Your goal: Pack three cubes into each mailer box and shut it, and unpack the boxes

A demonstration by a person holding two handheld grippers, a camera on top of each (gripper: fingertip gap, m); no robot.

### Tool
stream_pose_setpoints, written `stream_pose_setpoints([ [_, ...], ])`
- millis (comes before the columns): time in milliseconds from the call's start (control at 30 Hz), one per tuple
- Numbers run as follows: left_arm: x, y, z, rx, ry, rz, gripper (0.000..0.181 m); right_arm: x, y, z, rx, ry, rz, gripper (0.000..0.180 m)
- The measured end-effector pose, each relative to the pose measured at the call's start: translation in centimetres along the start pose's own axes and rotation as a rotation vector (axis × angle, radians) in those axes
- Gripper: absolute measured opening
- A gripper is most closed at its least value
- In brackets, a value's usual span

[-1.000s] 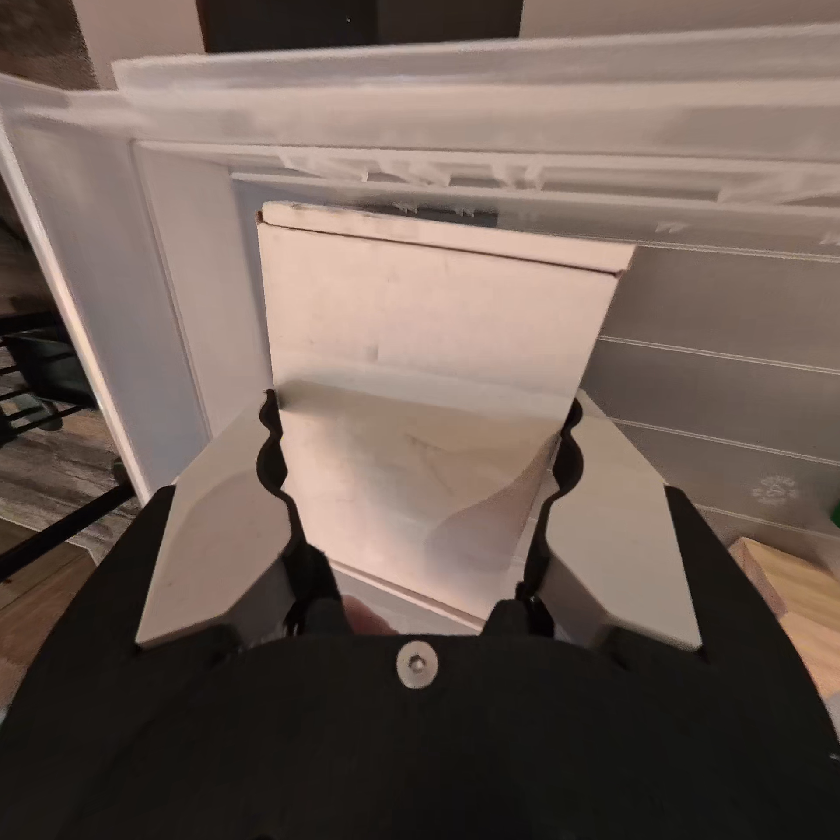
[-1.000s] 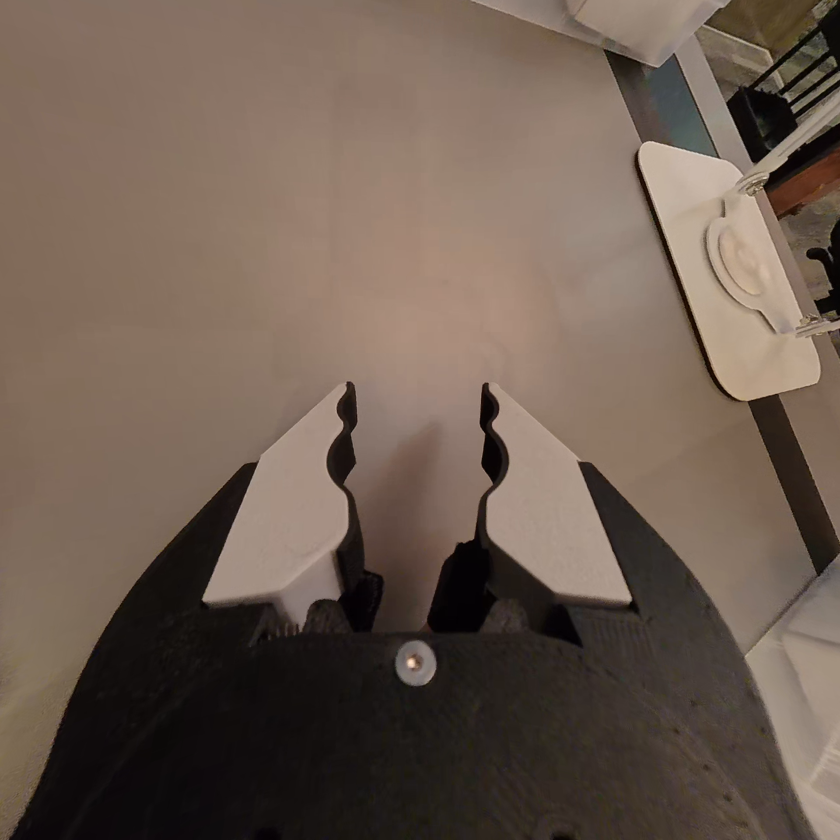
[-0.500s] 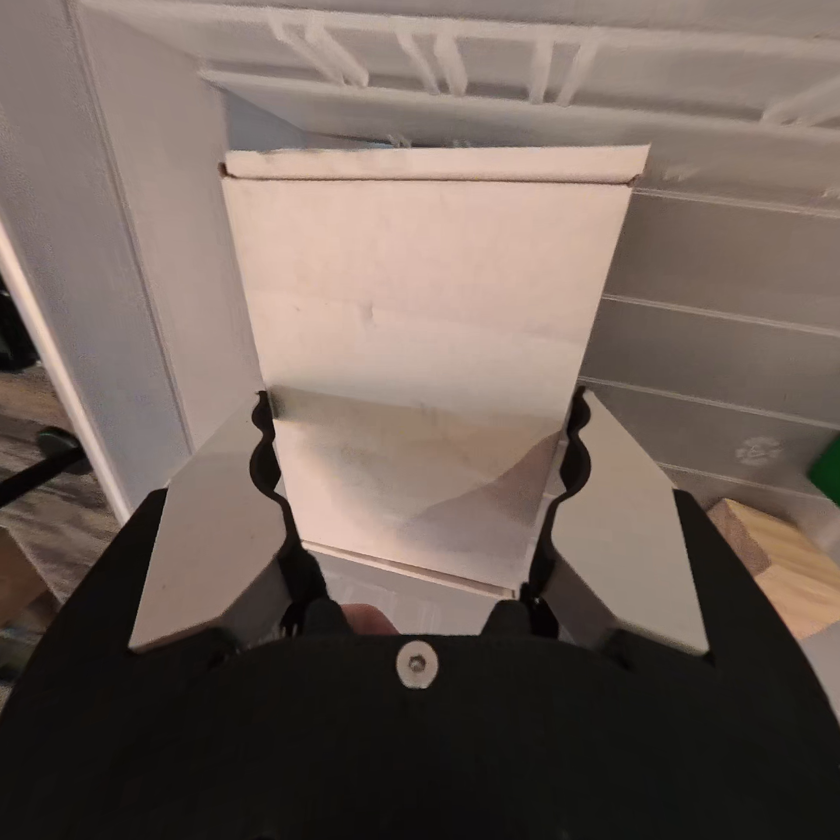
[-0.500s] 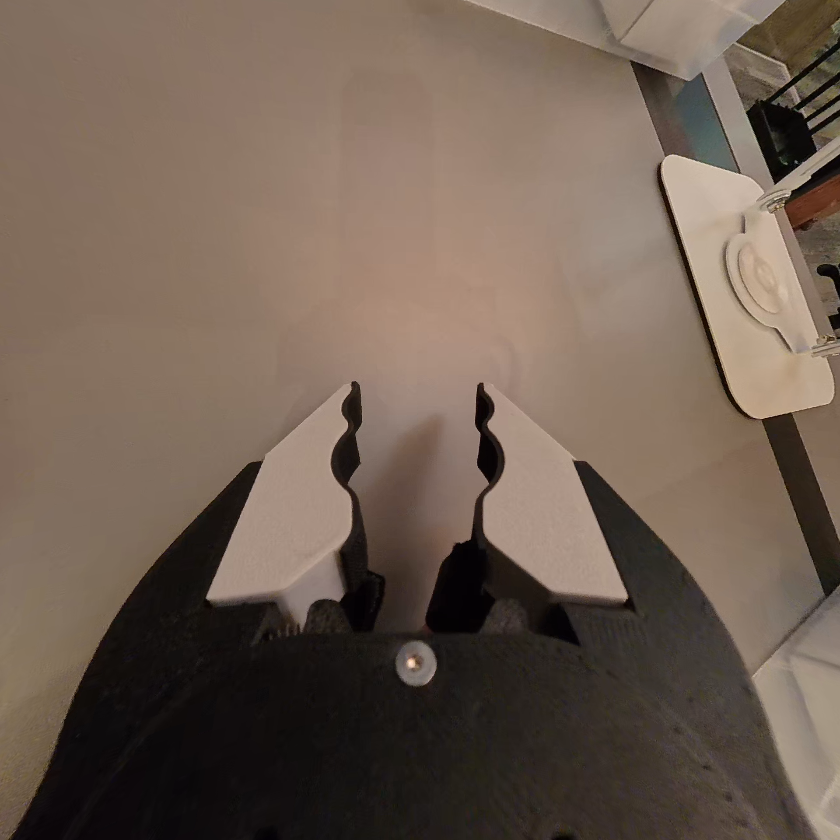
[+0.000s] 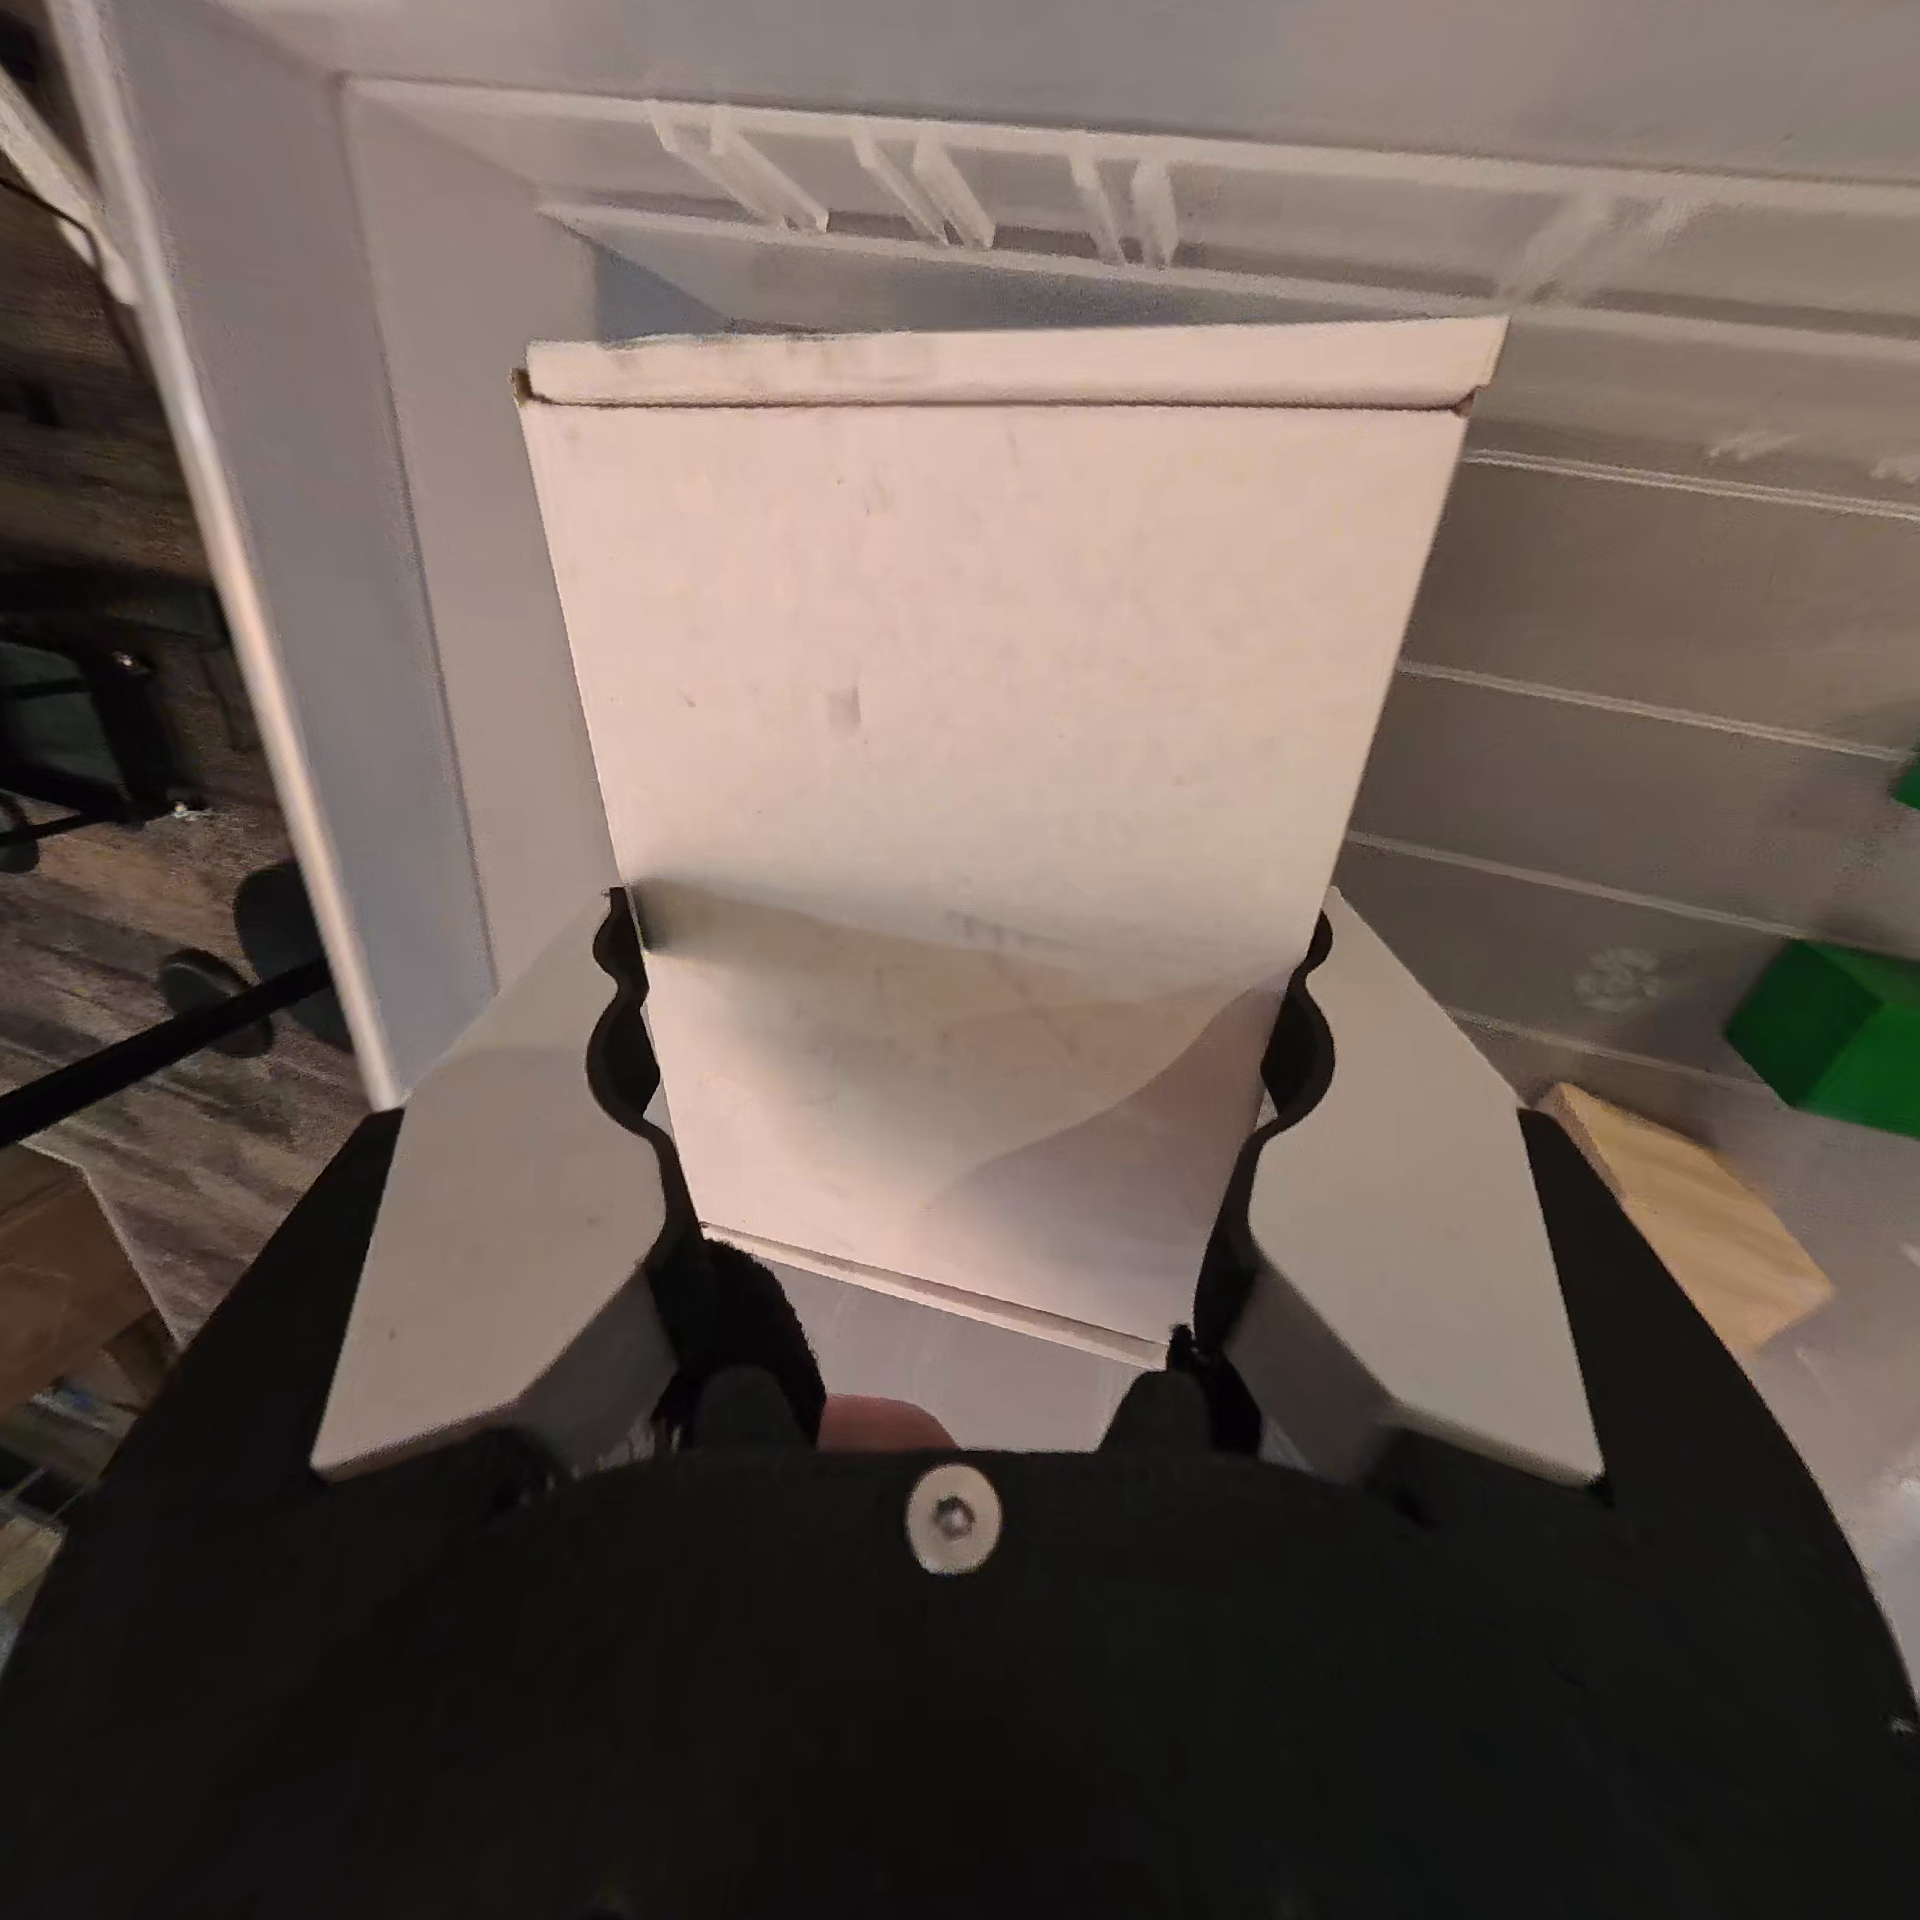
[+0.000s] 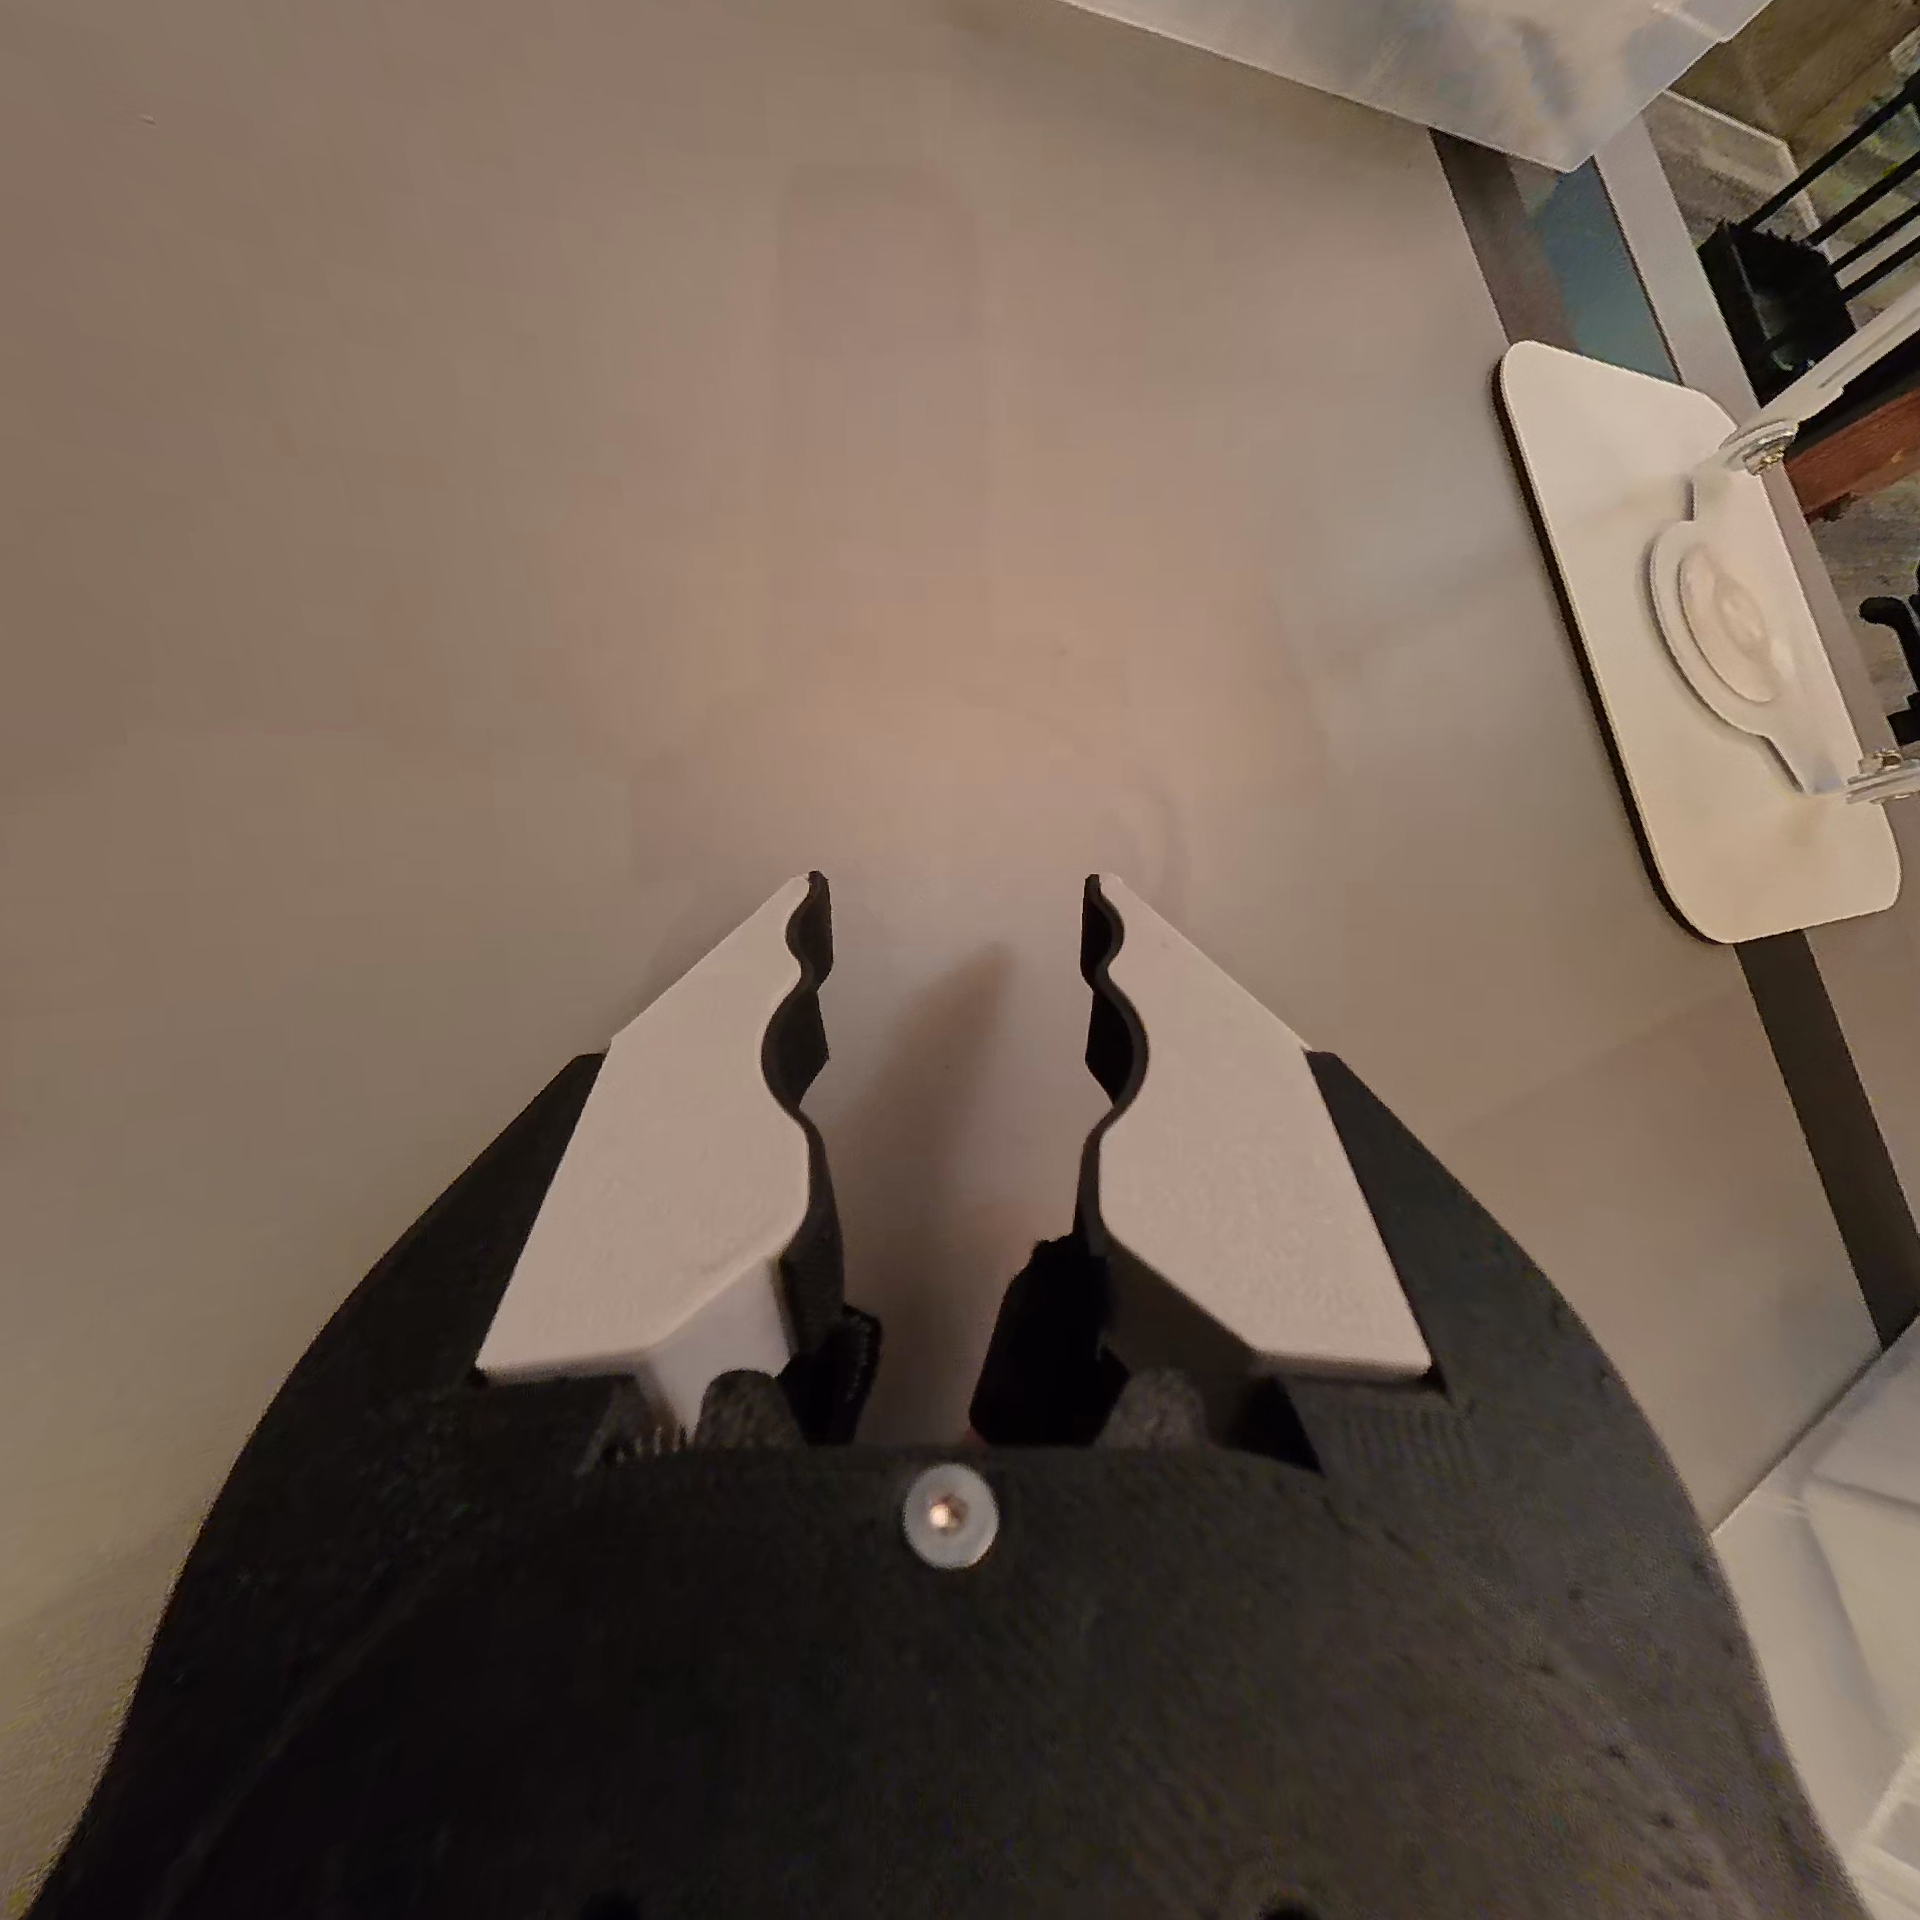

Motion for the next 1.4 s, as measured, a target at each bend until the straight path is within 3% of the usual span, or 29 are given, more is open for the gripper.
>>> stream_pose_setpoints([
  [233,-1.4,7.8,0.6,-0.095,0.086,0.035,0.120,-0.6,0.4,0.0,-0.005,0.004,-0.034,0.051],
  [367,-6.2,12.6,4.0,-0.180,0.050,-0.037,0.120,-0.7,0.9,0.6,-0.028,0.025,-0.054,0.045],
  [533,-13.8,14.6,11.1,-0.189,-0.038,-0.085,0.120,-1.4,2.0,1.9,-0.079,0.068,-0.135,0.046],
  [733,-22.6,11.5,19.8,-0.177,-0.051,-0.335,0.120,-2.5,4.5,4.4,-0.213,0.144,-0.289,0.048],
  [867,-25.0,8.2,23.0,-0.132,-0.022,-0.512,0.119,-3.0,6.7,6.1,-0.276,0.256,-0.428,0.051],
  [967,-26.0,6.7,24.8,-0.110,0.013,-0.627,0.120,-3.1,6.7,5.9,-0.259,0.276,-0.439,0.055],
  [1100,-26.2,4.6,26.2,-0.080,-0.013,-0.588,0.120,-3.0,6.5,4.8,-0.221,0.302,-0.398,0.057],
  [1300,-26.8,3.8,26.6,-0.074,-0.052,-0.593,0.120,-4.9,7.0,1.3,-0.134,0.157,-0.317,0.059],
  [1400,-26.6,3.4,26.3,-0.067,-0.157,-0.482,0.120,-5.0,6.6,0.3,-0.117,0.101,-0.269,0.058],
])
Point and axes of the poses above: each gripper's, where its closed fingertips meet, y back along the fingers, z out of its top, x = y × z across the jaws, the point moved 3 cm from there along y, back along the fingers, and after that the axes turned 2 degrees about -x, right-handed, at the moved point
